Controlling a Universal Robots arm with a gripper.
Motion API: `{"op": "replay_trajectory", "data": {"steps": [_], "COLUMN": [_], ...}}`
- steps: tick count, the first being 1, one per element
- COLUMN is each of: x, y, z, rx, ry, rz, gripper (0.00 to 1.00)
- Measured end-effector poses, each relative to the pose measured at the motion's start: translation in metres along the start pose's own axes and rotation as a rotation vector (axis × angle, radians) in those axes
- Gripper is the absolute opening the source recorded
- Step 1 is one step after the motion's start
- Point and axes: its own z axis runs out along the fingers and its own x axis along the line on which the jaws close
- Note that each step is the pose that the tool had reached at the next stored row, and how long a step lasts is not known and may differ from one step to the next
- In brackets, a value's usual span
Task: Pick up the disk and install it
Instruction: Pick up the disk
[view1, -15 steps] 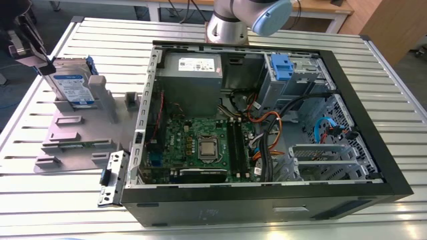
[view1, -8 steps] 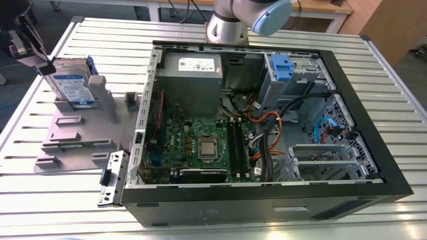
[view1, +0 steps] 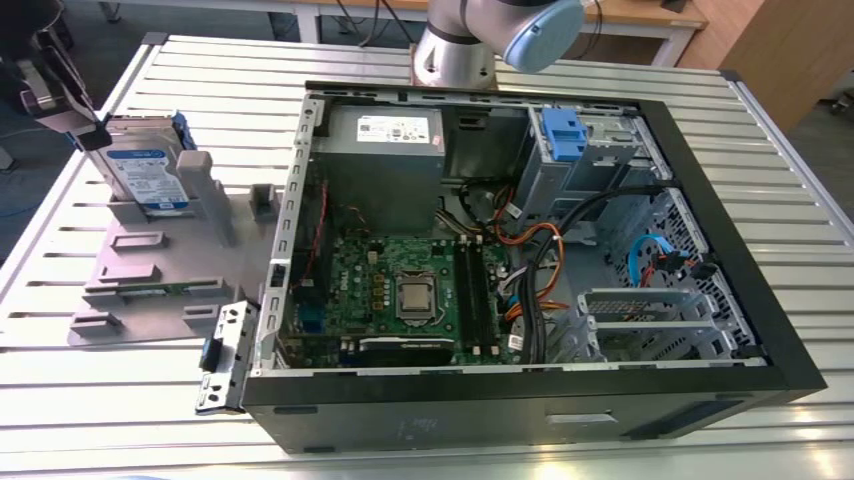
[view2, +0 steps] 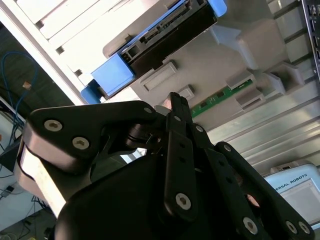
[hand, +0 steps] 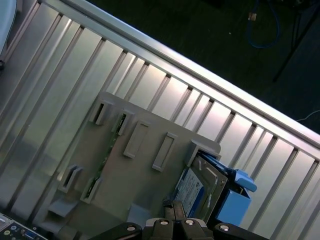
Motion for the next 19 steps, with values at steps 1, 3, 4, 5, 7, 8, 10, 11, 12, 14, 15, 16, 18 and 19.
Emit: {"op": "replay_trajectory", "data": {"steps": [1, 3, 4, 5, 7, 8, 10, 11, 12, 14, 15, 16, 18, 19], "x": [0.0, 0.0, 0.0, 0.0, 0.0, 0.0, 0.0, 0.0, 0.0, 0.0, 0.0, 0.0, 0.0, 0.0], "y": [0.0, 0.0, 0.0, 0.0, 0.0, 0.0, 0.0, 0.0, 0.0, -0.0001, -0.0001, 0.0, 0.0, 0.0], "z": [0.0, 0.0, 0.0, 0.0, 0.0, 0.0, 0.0, 0.0, 0.0, -0.0001, -0.0001, -0.0001, -0.0001, 0.0], "rx": [0.0, -0.0001, -0.0002, -0.0001, -0.0002, -0.0003, -0.0004, -0.0004, -0.0005, -0.0008, -0.0008, -0.0009, -0.0009, -0.0008], "ry": [-0.0001, -0.0002, -0.0003, -0.0004, -0.0006, -0.0006, -0.0008, -0.0008, -0.0009, -0.0011, -0.0012, -0.0012, -0.0014, -0.0014], "rz": [-0.003, -0.008, -0.01, -0.013, -0.018, -0.021, -0.026, -0.029, -0.031, -0.037, -0.039, -0.042, -0.047, -0.049], "gripper": [0.11, 0.11, 0.11, 0.11, 0.11, 0.11, 0.11, 0.11, 0.11, 0.11, 0.11, 0.11, 0.11, 0.11]}}
